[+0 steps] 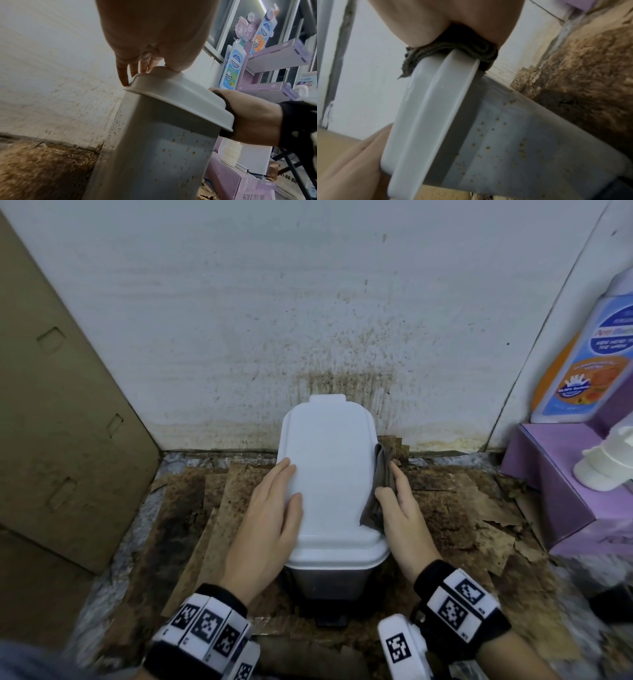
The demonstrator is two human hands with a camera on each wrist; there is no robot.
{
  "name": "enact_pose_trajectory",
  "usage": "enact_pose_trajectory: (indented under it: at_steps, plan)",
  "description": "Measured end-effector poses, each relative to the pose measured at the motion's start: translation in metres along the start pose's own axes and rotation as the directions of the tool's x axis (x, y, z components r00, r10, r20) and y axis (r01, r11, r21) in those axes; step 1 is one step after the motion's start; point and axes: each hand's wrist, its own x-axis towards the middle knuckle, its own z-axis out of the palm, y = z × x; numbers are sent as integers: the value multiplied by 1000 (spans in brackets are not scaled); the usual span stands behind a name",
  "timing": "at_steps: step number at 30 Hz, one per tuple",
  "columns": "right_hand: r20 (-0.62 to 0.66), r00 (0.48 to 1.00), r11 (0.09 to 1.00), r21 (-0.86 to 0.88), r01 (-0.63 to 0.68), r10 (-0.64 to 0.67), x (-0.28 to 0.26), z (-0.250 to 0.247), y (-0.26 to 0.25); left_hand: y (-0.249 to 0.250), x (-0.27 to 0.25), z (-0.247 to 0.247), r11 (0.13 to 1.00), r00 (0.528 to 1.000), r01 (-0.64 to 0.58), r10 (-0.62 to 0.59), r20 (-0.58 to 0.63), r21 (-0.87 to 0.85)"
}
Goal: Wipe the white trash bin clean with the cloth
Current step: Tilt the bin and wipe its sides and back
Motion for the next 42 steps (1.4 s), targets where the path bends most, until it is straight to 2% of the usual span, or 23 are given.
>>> enact_pose_trajectory:
  at_steps: [5, 11, 15, 20, 25, 30, 33, 36, 39, 42]
  plan:
    - [-48, 997, 991, 120, -53, 59, 5, -1, 9, 1, 2, -4, 996, 999, -17, 20, -29, 87]
    - [-53, 996, 983, 175, -56, 67, 3, 9, 6, 7, 11, -3, 988, 988, -47, 68, -136, 148]
    - [-39, 998, 969, 242, -45, 57, 3, 21, 3, 16, 15, 3, 981, 987, -107, 124, -102, 159]
    - [17, 998, 936, 347, -55, 52, 0, 35, -2, 21, 23, 0, 973, 986, -126, 145, -84, 192]
    - [65, 993, 863, 491, -118, 99, 0, 51, -7, 16, 23, -5, 974, 996, -66, 77, -42, 216]
    - [116, 971, 715, 659, -231, 207, 4, 65, -1, -5, 22, -22, 961, 995, -56, 33, 90, 270]
    - [133, 968, 648, 722, -243, 214, 4, 68, 0, -15, 21, -31, 965, 994, -49, 24, 102, 256]
    - [132, 981, 683, 704, -194, 143, 1, 70, -2, -18, 21, -36, 972, 998, -26, 10, 70, 235]
    - [90, 990, 784, 605, -139, 107, -2, 81, 3, -20, 22, -36, 983, 1000, -6, 3, 16, 185]
    - [78, 997, 879, 475, -48, 12, -5, 91, 7, -20, 23, -34, 986, 1000, -1, 4, -14, 168]
